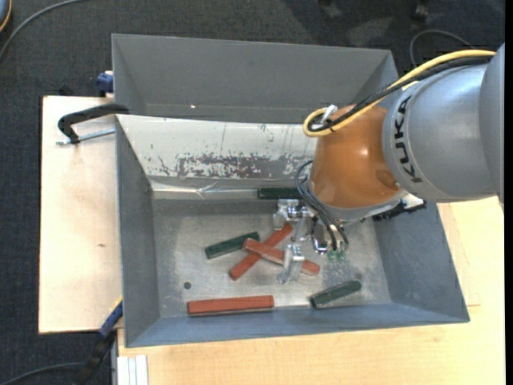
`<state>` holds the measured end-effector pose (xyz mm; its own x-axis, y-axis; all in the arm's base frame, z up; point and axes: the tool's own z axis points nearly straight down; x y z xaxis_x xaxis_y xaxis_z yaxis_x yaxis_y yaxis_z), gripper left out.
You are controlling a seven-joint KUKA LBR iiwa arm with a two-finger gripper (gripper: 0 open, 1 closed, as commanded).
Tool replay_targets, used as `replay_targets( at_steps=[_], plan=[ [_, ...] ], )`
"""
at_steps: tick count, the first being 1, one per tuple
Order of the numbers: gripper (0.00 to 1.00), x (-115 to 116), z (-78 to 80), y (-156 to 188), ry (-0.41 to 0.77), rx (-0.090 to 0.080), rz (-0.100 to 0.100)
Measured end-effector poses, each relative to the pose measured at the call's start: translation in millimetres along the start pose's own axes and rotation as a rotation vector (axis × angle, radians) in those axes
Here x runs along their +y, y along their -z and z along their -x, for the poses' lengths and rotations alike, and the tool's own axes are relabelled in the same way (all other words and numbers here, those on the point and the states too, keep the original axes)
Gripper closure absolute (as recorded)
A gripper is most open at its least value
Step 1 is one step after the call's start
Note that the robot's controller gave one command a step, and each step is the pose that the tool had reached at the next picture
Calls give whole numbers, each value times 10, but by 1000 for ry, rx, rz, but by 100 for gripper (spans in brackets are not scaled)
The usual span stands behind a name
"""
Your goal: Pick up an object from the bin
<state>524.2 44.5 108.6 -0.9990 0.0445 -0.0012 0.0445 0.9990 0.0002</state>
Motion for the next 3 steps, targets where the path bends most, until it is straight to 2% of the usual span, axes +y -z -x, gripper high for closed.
replay_targets(
  at_steps=[1, 2, 3],
  plan=[
    [0, 77, -132, -380, -204, 0, 1],
    [0, 86, -120, -369, -204, -3, 2],
    [100, 80, -92, -346, -205, -11, 3]
  ],
)
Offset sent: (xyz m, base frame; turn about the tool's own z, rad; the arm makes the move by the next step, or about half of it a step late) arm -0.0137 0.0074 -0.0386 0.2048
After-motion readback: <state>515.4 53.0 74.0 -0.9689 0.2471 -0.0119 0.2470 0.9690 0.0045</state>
